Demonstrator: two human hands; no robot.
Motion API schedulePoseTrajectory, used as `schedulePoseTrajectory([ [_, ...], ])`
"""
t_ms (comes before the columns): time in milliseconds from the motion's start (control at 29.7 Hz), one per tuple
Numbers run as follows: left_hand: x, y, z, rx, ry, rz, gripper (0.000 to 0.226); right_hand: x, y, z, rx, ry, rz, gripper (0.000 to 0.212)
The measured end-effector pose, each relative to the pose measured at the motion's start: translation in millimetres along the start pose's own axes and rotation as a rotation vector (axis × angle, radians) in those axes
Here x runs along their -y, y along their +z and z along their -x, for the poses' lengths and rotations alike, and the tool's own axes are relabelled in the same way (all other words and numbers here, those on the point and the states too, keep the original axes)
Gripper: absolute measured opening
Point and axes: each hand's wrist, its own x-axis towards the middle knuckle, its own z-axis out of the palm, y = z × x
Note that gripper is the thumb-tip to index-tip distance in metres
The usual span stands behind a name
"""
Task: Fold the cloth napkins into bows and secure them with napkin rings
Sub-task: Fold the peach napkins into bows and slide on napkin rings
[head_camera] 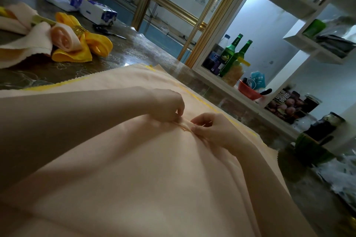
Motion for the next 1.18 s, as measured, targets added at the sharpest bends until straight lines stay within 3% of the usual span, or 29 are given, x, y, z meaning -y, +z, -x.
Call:
schedulePoseTrajectory([
  [135, 3.1, -2.5, 6.2, 0.027, -0.042, 0.074, 0.023, -1.1, -3.4, 2.1, 0.025, -0.002, 0.007, 0.010],
  [337, -3.8, 6.8, 18.3, -0.189, -0.078, 0.006, 0.021, 1.7, 1.4, 4.9, -0.096, -0.117, 0.107, 0.019],
  [472, -13.4, 5.2, 25.0, -0.217, -0.048, -0.105, 0.023, 6.3, 4.0, 5.0, -0.134, -0.198, 0.226, 0.021],
  [573, -21.3, 5.5, 27.0, -0.217, -0.093, -0.082, 0.021, 10.0, 2.5, 7.0, -0.056, -0.191, 0.282, 0.024],
  [674, -24.8, 8.7, 25.5, -0.186, -0.148, -0.032, 0.023, 20.7, -3.5, 12.3, 0.146, -0.085, 0.411, 0.019],
  [775, -23.0, 16.0, 26.8, -0.121, -0.166, 0.002, 0.025, 29.2, -9.9, 15.0, 0.118, -0.063, 0.468, 0.018],
  [910, -18.5, 28.5, 30.1, -0.084, -0.162, -0.007, 0.039, 26.5, 6.7, 9.8, -0.114, -0.177, 0.262, 0.039],
  [1045, -15.4, 29.4, 27.8, -0.040, -0.151, -0.032, 0.044, 6.7, 31.7, 4.9, 0.111, -0.078, 0.318, 0.059],
  [1180, -14.3, 29.9, 28.1, -0.083, -0.138, 0.008, 0.041, 2.4, 21.8, 10.8, 0.133, -0.071, 0.121, 0.058],
])
